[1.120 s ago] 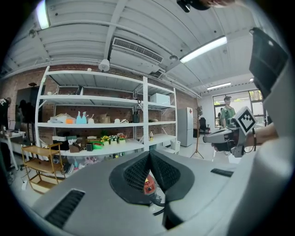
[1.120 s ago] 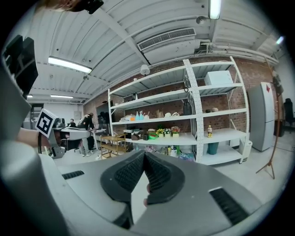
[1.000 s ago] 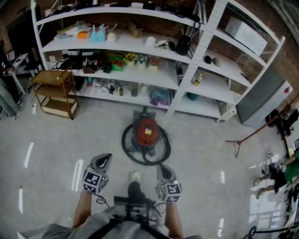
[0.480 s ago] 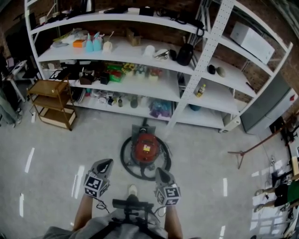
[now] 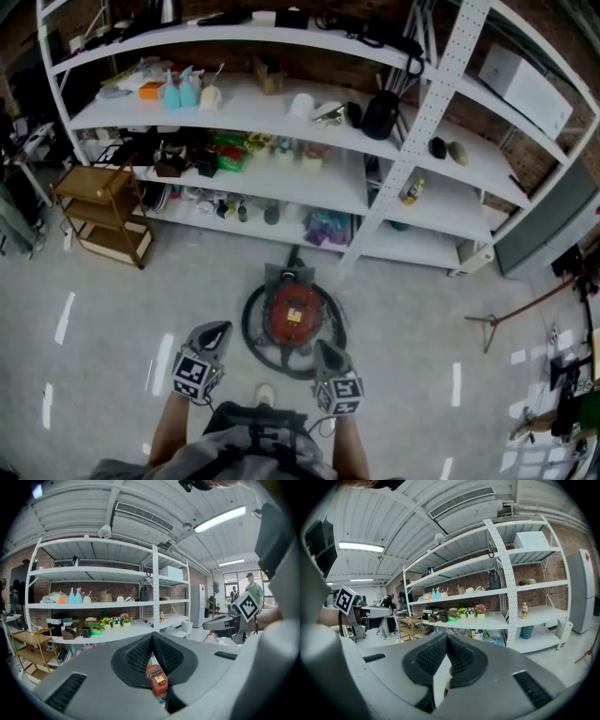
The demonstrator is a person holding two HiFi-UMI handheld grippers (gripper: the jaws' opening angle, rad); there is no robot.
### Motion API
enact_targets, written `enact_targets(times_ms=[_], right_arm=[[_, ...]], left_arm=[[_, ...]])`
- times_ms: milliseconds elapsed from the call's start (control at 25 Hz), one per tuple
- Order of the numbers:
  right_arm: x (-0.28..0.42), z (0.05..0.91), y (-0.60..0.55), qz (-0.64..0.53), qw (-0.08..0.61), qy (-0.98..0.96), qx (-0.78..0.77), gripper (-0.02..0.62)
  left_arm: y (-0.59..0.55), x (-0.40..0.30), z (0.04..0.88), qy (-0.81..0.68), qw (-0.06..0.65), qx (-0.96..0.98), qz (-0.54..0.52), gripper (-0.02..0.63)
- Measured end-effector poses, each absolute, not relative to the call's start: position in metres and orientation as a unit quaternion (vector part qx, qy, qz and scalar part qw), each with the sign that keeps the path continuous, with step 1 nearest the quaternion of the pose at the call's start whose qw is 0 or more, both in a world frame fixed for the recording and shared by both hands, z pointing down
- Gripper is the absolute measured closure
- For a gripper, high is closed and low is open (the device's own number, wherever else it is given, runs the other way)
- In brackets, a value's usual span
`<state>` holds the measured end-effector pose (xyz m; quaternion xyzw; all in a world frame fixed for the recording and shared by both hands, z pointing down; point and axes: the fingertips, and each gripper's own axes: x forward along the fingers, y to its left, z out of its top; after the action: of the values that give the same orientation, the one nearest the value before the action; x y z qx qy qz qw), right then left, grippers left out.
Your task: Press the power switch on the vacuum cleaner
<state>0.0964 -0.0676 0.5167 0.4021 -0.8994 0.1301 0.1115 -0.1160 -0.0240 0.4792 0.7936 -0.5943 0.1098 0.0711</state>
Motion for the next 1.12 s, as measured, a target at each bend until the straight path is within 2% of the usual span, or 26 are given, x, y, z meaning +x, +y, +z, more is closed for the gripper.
enact_targets(times_ms=[640, 1120], right_arm=[[0.068, 0.541, -0.14, 0.15, 0.131, -0.89, 0.41, 0.583], [0.043, 0.605, -0.167, 0.182, 0.165, -0.876, 0.416, 0.583]], left_arm=[[-0.098, -0.148, 0.509, -0.58, 0.099, 0.799, 0.129, 0.598], [-0.143, -0.166, 0.571, -0.549, 0.129, 0.813, 0.147, 0.598]])
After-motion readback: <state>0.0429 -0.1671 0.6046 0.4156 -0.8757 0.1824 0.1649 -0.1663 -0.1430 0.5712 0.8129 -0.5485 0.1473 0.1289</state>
